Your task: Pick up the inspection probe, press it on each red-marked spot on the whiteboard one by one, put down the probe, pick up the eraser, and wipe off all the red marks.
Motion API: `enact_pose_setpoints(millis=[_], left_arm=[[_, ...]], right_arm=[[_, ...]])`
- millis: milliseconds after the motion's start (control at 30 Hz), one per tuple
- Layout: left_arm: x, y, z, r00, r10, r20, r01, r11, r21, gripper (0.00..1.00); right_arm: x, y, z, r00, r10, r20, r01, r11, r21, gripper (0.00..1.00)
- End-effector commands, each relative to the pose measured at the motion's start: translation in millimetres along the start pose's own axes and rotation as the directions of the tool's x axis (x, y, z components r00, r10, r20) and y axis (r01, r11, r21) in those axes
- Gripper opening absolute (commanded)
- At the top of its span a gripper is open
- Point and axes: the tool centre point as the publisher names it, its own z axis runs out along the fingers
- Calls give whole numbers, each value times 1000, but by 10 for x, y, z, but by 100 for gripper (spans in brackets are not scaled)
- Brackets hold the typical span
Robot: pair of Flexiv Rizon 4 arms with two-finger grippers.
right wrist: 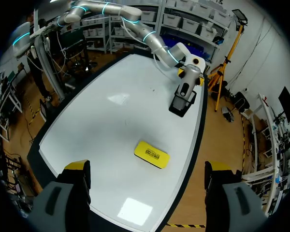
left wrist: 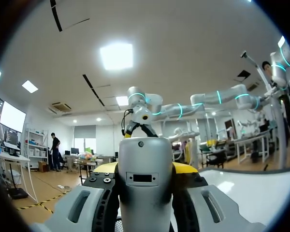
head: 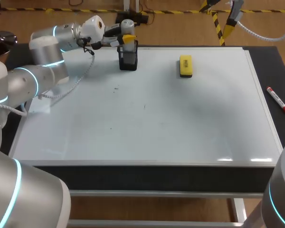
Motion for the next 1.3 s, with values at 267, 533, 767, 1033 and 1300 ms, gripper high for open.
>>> enact_pose_setpoints(millis=[267,533,767,1033,1300], left_arm=[[-141,122,-84,989,13,-150,-11,1000,17,0],[-166,187,-116,983,12,-182,-9,1000,16,0],[-149,185,-100,977,7,-212,-10,1000,-13,97],[-165,98,-118,977,10,-214,-21,999,-48,100],[-82,-93,-134,971,-14,-238,-56,957,-285,100]], right_arm=[[-10,-4,-16,1000,-1,-5,1,1000,3,100],[-10,-4,-16,1000,-1,-5,1,1000,3,100],[-10,-4,-16,1000,-1,-5,1,1000,3,100],[-10,-4,-16,1000,-1,-5,1,1000,3,100],[-10,-4,-16,1000,-1,-5,1,1000,3,100]])
